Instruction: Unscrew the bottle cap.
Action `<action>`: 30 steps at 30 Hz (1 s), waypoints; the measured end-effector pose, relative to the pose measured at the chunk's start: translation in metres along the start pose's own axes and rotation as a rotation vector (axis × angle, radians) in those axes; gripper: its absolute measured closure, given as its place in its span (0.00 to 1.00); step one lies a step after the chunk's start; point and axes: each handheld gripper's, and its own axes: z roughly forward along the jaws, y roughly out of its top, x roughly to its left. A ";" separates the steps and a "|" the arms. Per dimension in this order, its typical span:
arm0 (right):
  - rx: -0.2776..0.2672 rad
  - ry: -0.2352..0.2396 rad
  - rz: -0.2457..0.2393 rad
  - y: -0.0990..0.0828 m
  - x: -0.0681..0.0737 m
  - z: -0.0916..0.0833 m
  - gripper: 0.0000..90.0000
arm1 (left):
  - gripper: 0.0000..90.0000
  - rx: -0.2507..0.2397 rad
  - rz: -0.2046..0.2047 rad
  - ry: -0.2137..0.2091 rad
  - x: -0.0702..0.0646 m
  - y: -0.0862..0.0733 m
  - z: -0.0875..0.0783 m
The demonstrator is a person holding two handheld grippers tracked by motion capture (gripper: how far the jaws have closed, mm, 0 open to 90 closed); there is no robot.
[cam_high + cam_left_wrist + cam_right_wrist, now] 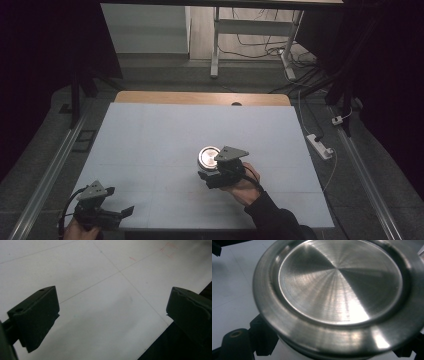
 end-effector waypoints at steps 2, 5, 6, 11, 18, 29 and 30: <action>0.000 0.001 0.001 0.000 0.000 0.000 0.16 | 0.00 -0.007 -0.001 -0.009 0.000 0.002 0.000; 0.001 0.002 0.000 0.000 0.001 -0.001 0.16 | 0.00 -0.013 0.002 -0.019 0.000 0.005 0.001; 0.000 0.003 -0.002 0.001 0.001 -0.001 0.16 | 0.00 -0.015 0.005 -0.023 0.000 0.007 0.001; 0.001 0.002 -0.003 0.001 0.001 -0.001 0.16 | 0.00 -0.027 0.039 -0.029 -0.001 0.015 0.003; 0.001 0.009 -0.001 0.001 0.001 -0.001 0.16 | 0.00 -0.035 0.071 -0.075 -0.001 0.028 0.011; -0.003 0.014 -0.001 0.002 0.000 -0.002 0.16 | 0.00 -0.051 0.127 -0.156 -0.002 0.050 0.026; -0.003 0.015 -0.001 0.002 0.000 -0.002 0.16 | 0.00 -0.056 0.128 -0.164 -0.002 0.052 0.028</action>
